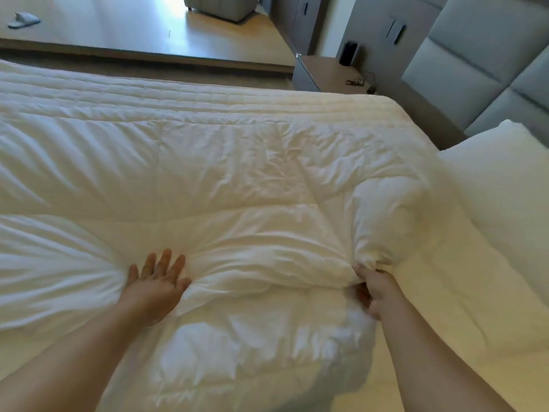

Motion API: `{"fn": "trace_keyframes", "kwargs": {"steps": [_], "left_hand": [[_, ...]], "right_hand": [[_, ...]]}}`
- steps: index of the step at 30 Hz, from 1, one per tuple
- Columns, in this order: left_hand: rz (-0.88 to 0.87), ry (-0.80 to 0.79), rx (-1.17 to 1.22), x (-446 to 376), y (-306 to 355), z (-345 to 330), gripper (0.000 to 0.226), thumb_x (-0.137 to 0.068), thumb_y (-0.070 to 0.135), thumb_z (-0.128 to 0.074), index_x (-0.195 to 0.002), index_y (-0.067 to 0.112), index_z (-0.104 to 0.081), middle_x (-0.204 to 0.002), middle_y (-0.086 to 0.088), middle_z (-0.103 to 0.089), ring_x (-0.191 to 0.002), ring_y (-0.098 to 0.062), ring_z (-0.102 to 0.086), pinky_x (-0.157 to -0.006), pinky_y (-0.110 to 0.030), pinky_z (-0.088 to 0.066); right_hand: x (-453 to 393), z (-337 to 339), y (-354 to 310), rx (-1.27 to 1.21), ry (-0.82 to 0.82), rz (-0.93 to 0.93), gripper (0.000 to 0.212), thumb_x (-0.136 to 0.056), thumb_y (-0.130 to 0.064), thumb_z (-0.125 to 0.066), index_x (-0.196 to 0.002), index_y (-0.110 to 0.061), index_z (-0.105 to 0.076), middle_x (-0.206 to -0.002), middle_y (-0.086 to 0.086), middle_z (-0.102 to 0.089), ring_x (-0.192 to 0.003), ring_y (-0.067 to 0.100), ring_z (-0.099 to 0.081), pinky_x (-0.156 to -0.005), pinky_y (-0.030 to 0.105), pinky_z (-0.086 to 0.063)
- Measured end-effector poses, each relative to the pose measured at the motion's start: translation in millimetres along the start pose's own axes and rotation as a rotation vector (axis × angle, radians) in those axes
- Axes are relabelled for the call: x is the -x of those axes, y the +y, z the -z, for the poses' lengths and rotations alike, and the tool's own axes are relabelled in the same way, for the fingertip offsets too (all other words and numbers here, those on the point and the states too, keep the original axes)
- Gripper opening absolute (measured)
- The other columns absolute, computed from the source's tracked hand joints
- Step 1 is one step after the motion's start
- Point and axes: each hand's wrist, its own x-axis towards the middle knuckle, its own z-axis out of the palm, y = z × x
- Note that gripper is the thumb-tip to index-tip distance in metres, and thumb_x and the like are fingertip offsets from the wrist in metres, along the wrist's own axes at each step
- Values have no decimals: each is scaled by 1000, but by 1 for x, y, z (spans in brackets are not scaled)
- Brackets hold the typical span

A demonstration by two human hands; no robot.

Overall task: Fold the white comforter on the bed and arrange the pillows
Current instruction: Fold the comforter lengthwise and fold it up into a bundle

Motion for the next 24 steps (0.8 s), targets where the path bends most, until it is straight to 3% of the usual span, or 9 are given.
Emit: {"fn": "trace_keyframes", "kwargs": {"steps": [3, 6, 8, 10, 16, 18, 20, 22, 24], "left_hand": [[71, 69, 70, -3, 10, 20, 58, -96, 52, -31, -149, 28, -32, -162, -6, -23, -146, -30, -26, -115, -51, -24], [127, 231, 308, -12, 43, 44, 56, -86, 47, -37, -133, 20, -51, -141, -16, -49, -126, -37, -49, -104, -49, -42], [59, 342, 337, -19, 88, 53, 58, -92, 44, -42, -144, 19, -42, -152, -15, -39, -136, -36, -39, -111, -48, -34], [-70, 378, 320, -24, 150, 56, 60, -98, 46, -38, -153, 23, -29, -162, -10, -23, -147, -31, -24, -117, -47, -22], [-124, 17, -43, -36, 259, -5, 65, -100, 56, -8, -156, 29, 10, -164, -3, 20, -150, -30, 19, -118, -60, 6], [-94, -23, -85, -41, 256, -12, 65, -100, 55, -7, -155, 29, 14, -163, -3, 23, -150, -29, 21, -118, -60, 6], [-82, -56, -57, -46, 255, -2, 63, -101, 53, -7, -155, 28, 16, -162, -2, 25, -150, -27, 21, -119, -57, 5], [-91, -111, -26, -51, 256, 10, 63, -103, 48, -8, -154, 25, 20, -161, -3, 27, -150, -27, 20, -120, -56, 3], [-109, -144, -30, -53, 258, 16, 63, -104, 44, -10, -153, 23, 23, -161, -5, 29, -150, -29, 21, -120, -57, 2]], "right_hand": [[6, 24, -11, -276, -188, -34, 27, -82, -32, -69, -99, -11, -65, -88, 10, -68, -81, 24, -64, -61, 33, -60], [-20, 57, -22, -521, -213, -55, 73, -71, -59, -67, -124, -11, -54, -112, 12, -64, -102, 27, -63, -91, 43, -53], [-48, 72, -30, -601, -251, -148, 78, -86, -67, -48, -138, -9, -44, -127, 15, -57, -112, 33, -59, -98, 49, -47], [-70, 71, -41, -659, -324, -223, 75, -91, -68, -37, -139, -11, -47, -131, 17, -58, -110, 38, -61, -84, 52, -54], [-82, 39, -104, -449, -811, -188, 57, -94, -50, -46, -138, -14, -55, -136, 10, -59, -123, 28, -57, -103, 43, -46], [-75, 36, -135, -475, -700, -80, 44, -91, -40, -52, -122, -12, -67, -113, 9, -70, -94, 21, -71, -80, 38, -59], [-76, 49, -174, -518, -311, 289, 20, -91, -21, -58, -109, -16, -66, -102, 7, -69, -78, 17, -72, -67, 35, -61], [-68, 73, -214, -412, -6, 743, 21, -82, -9, -64, -100, -18, -60, -104, 6, -67, -90, 20, -69, -81, 38, -58], [-57, 94, -233, -32, 149, 1074, 29, -80, -15, -68, -104, -19, -51, -101, -1, -61, -93, 14, -59, -86, 23, -50]]}}
